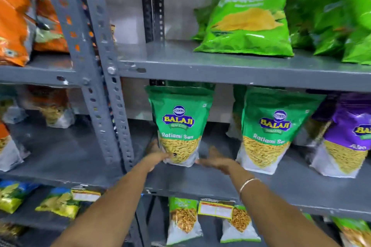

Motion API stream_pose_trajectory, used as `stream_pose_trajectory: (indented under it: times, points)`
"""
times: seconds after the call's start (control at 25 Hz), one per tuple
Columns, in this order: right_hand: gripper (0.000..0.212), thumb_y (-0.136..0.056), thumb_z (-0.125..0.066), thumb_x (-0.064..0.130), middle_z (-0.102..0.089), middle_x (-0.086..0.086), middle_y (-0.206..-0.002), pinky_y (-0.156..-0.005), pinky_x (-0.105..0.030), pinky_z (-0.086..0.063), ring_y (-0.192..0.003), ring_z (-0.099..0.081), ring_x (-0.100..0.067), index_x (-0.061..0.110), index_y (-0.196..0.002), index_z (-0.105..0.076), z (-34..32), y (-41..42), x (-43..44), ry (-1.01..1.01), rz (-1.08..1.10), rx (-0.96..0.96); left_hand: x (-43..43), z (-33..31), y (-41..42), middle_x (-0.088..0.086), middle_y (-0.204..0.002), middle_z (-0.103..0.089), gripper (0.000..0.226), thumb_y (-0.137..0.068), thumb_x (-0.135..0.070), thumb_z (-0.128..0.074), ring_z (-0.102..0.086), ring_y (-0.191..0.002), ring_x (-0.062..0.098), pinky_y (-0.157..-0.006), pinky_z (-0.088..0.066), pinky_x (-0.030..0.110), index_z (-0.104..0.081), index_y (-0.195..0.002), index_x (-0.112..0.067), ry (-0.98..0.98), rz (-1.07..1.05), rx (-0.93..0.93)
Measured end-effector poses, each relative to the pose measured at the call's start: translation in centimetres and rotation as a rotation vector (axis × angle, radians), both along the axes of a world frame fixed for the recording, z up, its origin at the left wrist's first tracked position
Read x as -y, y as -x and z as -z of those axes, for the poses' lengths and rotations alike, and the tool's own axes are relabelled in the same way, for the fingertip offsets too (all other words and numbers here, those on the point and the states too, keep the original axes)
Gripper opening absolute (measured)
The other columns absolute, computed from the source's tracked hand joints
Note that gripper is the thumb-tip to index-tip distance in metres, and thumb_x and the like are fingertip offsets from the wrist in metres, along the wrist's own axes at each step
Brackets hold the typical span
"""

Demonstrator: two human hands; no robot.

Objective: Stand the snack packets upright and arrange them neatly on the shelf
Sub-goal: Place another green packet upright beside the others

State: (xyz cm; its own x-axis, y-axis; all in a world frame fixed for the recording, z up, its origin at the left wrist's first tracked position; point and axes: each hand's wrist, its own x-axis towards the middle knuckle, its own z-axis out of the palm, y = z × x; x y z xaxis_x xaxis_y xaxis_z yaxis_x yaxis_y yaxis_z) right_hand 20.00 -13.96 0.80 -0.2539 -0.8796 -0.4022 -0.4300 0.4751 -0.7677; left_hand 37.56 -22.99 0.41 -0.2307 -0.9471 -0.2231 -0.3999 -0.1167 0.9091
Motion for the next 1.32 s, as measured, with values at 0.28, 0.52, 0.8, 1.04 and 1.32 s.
stream_pose_trajectory:
  times: [0.28,0.52,0.8,1.04,1.32]
  points:
    - [0.068,-0.075,-0.067,-0.011,-0.054,-0.011,-0.134,-0.083,-0.029,-0.05,-0.104,-0.061,-0.021,0.002,-0.134,-0.036,0.8,-3.0,2.2,0.348,0.184,0.35,2.8,3.9,0.2,0.018,-0.128,-0.059,0.065,-0.056,-0.004,-0.084,-0.057,-0.115,0.033,-0.098,-0.047,0.05,-0.044,-0.107,-0.011,0.025,0.045,0.017]
    - [0.065,-0.077,-0.066,-0.008,-0.051,-0.017,-0.137,-0.047,-0.001,-0.046,-0.106,-0.049,-0.016,0.0,-0.134,-0.036,0.6,-3.3,-1.4,0.329,0.172,0.267,-1.6,1.6,-1.1,0.011,-0.126,-0.062,0.074,-0.057,-0.016,-0.086,-0.059,-0.114,0.028,-0.097,-0.048,0.036,-0.049,-0.119,-0.005,0.089,0.133,0.16]
    - [0.071,-0.075,-0.075,0.016,-0.052,-0.008,-0.138,-0.052,-0.023,-0.042,-0.103,-0.05,-0.019,0.016,-0.135,-0.036,0.8,-4.0,-3.8,0.227,0.17,0.162,-4.8,1.0,-2.6,0.011,-0.135,-0.057,0.081,-0.061,-0.017,-0.084,-0.053,-0.123,0.028,-0.097,-0.043,0.032,-0.043,-0.13,-0.009,0.106,0.147,0.188]
    - [0.073,-0.075,-0.075,0.018,-0.049,-0.005,-0.139,-0.067,-0.033,-0.049,-0.109,-0.051,-0.023,0.019,-0.136,-0.035,0.3,-4.6,-4.8,0.209,0.16,0.152,-5.2,1.1,-3.1,0.01,-0.134,-0.058,0.089,-0.055,-0.028,-0.086,-0.054,-0.122,0.029,-0.104,-0.044,0.041,-0.042,-0.13,-0.013,0.114,0.155,0.25]
    - [0.074,-0.074,-0.075,0.018,-0.051,-0.007,-0.139,-0.066,-0.031,-0.05,-0.115,-0.052,-0.026,0.019,-0.135,-0.035,0.2,-5.0,-5.4,0.217,0.148,0.129,-5.0,1.6,-3.4,0.009,-0.134,-0.058,0.092,-0.05,-0.032,-0.087,-0.053,-0.124,0.029,-0.106,-0.042,0.045,-0.043,-0.129,-0.016,0.128,0.182,0.271]
